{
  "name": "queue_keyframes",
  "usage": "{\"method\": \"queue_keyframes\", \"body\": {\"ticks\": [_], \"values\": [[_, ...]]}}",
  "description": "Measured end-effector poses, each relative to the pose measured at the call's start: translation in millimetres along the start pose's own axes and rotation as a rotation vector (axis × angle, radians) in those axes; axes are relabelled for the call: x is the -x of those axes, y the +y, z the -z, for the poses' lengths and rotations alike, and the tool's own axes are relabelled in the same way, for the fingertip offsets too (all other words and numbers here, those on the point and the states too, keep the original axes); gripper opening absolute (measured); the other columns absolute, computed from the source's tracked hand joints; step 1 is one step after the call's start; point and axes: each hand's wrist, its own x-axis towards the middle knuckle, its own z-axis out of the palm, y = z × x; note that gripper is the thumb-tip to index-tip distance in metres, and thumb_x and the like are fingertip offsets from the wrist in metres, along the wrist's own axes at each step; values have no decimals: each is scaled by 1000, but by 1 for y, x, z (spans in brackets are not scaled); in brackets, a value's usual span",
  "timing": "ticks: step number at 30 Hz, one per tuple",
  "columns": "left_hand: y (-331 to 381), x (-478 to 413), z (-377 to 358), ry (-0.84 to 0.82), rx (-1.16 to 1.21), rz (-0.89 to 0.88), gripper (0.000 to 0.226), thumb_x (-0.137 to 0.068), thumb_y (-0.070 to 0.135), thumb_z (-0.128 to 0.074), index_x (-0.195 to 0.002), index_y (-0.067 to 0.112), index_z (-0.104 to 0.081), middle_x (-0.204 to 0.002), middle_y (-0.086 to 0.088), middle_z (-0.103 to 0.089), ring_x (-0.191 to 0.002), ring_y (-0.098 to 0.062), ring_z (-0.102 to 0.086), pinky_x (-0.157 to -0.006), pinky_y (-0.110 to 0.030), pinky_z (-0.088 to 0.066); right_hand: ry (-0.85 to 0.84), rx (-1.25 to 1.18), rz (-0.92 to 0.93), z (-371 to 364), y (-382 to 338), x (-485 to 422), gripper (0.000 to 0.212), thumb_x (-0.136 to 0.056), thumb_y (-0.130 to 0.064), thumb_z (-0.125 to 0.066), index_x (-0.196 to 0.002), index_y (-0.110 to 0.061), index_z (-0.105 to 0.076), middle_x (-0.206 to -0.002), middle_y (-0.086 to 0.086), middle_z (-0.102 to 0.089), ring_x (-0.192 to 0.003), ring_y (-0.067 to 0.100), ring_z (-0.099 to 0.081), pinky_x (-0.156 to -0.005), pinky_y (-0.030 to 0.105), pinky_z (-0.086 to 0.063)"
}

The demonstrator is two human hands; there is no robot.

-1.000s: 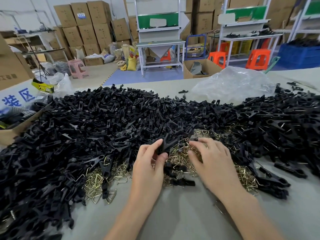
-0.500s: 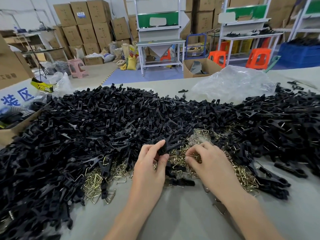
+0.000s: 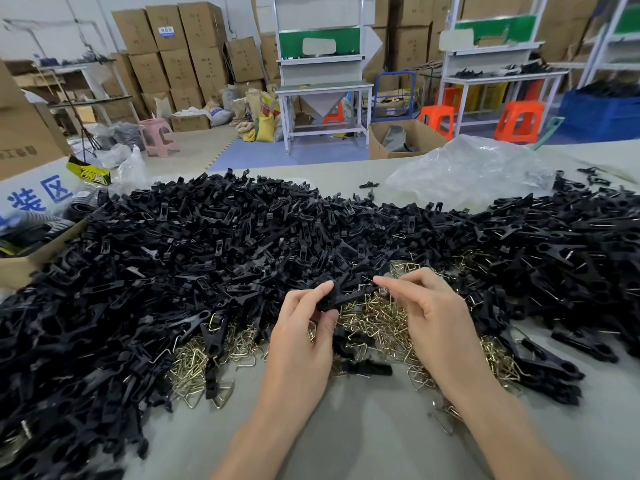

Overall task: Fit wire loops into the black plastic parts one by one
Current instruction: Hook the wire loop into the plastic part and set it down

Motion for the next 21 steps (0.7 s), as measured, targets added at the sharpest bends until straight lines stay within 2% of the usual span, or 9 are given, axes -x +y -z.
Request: {"method": "queue_keyframes", "body": {"ticks": [2, 3, 6, 10, 14, 18, 20, 21], "values": [[0, 0, 0, 3, -3, 0, 37, -99, 14, -61, -133, 30, -60, -112, 24, -53, -105, 3, -55, -86, -3, -36, -47, 193, 106, 2, -2, 1, 58, -84, 17, -66, -126, -23, -72, -101, -8, -67, -95, 4, -53, -87, 16, -43], [0, 0, 0, 2, -4, 1, 37, -99, 14, -61, -133, 30, -60, -112, 25, -53, -106, 3, -55, -86, -3, -36, -78, 215, 129, 2, -3, 1, 66, -82, 20, -66, -132, -23, -68, -102, -7, -68, -94, 5, -56, -87, 16, -45], [0, 0, 0, 2, -6, 4, 38, -99, 14, -61, -133, 30, -59, -111, 27, -52, -106, 4, -55, -86, -2, -36, -103, 173, 116, 4, -8, 2, 80, -80, 23, -62, -144, -24, -56, -108, -9, -73, -94, 5, -69, -85, 27, -59], [0, 0, 0, -3, -13, -9, 38, -99, 12, -61, -133, 29, -59, -111, 26, -52, -107, 4, -55, -87, -2, -36, -97, 156, 150, 4, -7, 2, 85, -75, 26, -62, -145, -23, -55, -109, -10, -73, -102, 10, -65, -84, 35, -60], [1, 0, -1, 1, -20, -16, 38, -99, 10, -61, -132, 28, -60, -112, 24, -53, -106, 8, -54, -87, -2, -36, -98, 148, 185, 2, -7, 1, 84, -76, 24, -64, -145, -23, -54, -108, -13, -72, -101, 10, -56, -82, 33, -59], [1, 0, 0, 4, -15, -33, 38, -98, 8, -60, -132, 26, -60, -114, 22, -53, -107, 7, -54, -88, -3, -36, -24, 136, 245, 2, -5, 0, 76, -79, 23, -66, -141, -20, -59, -105, -13, -73, -97, 15, -57, -86, 36, -57], [1, 0, 1, 3, -12, -39, 39, -98, 7, -60, -132, 26, -60, -114, 23, -53, -107, 6, -55, -88, -3, -36, 1, 70, 208, 1, -6, 0, 68, -87, 15, -66, -142, -23, -57, -105, -16, -73, -95, 9, -57, -85, 24, -55], [1, 0, 1, 4, -10, -45, 39, -98, 7, -60, -132, 27, -60, -114, 22, -53, -107, 5, -55, -88, -3, -36, 4, -3, 142, 0, -9, -1, 62, -92, 6, -65, -143, -28, -55, -104, -21, -73, -89, 3, -57, -79, 16, -52]]}}
